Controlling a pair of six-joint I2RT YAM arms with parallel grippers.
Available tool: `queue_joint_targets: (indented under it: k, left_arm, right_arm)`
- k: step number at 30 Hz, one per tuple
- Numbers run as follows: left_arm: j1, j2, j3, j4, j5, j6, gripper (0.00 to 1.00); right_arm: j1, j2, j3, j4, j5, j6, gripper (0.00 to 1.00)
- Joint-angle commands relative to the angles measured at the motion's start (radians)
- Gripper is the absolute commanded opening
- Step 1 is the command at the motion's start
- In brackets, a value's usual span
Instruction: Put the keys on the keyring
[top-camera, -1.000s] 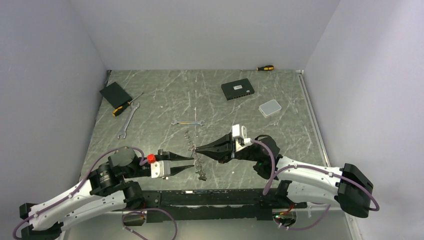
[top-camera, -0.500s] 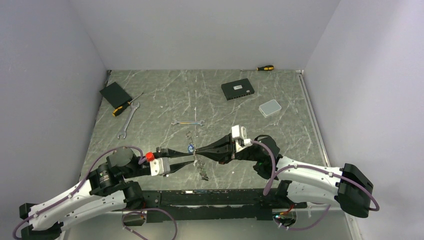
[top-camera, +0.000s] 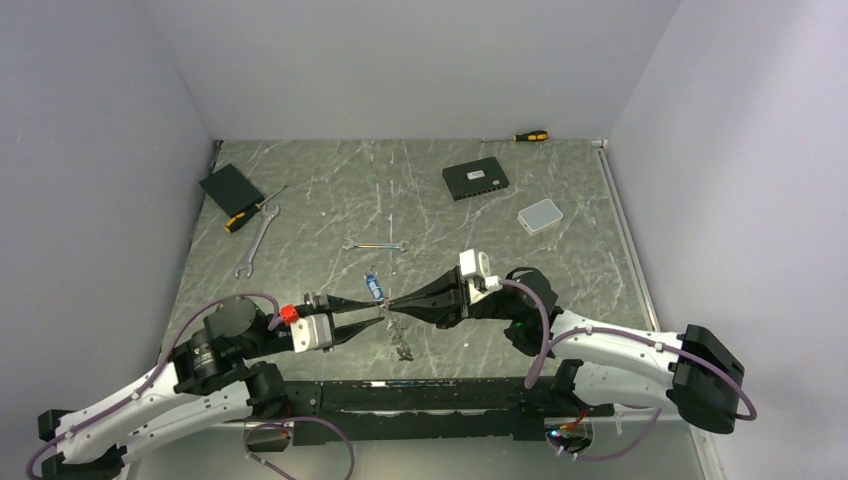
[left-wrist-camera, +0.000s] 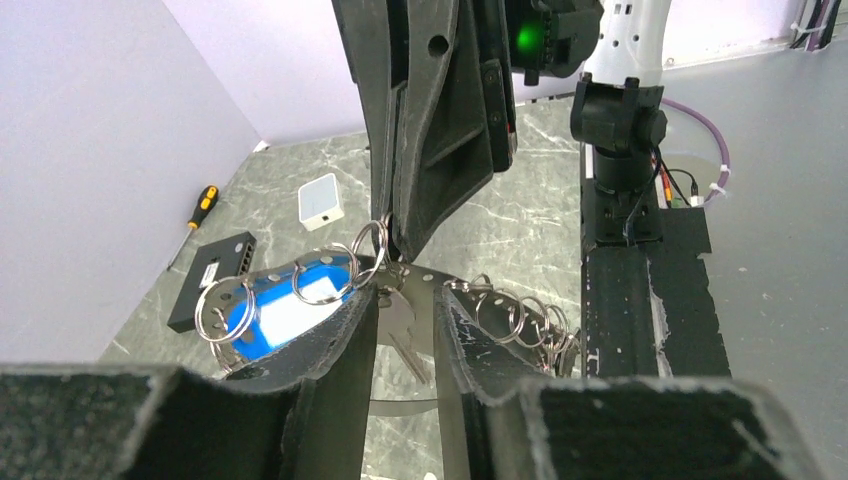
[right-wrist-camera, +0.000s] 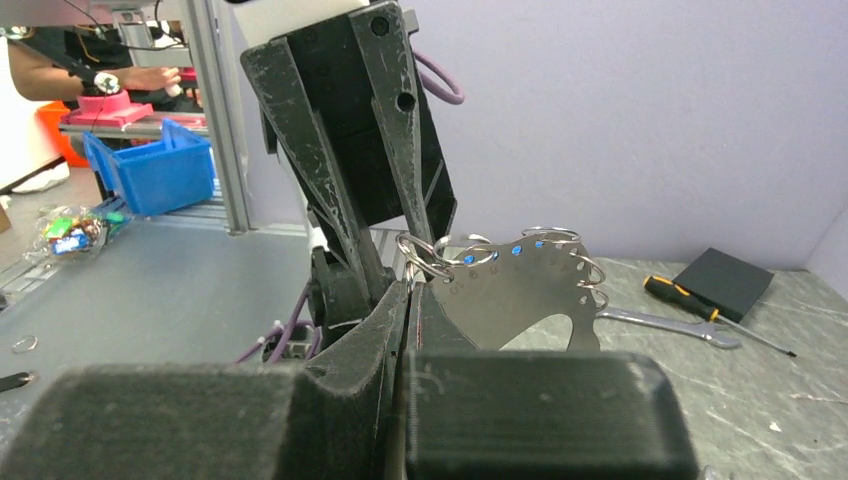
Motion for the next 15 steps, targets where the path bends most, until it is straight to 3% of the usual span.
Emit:
queue_joint_targets:
  k: [1, 15]
  left_arm:
    - [-0.004, -0.021, 0.024, 0.068, -0.009, 0.005, 0.32]
    - [-0.004, -0.014, -0.004, 0.094, 0.004, -0.006, 0.32]
  right_arm:
    - [-0.002, 0.004, 0.052, 0.075, -0.029, 0.025, 0.00]
    - [-0.002, 0.020, 0.058, 0.092, -0.043, 0.046, 0.00]
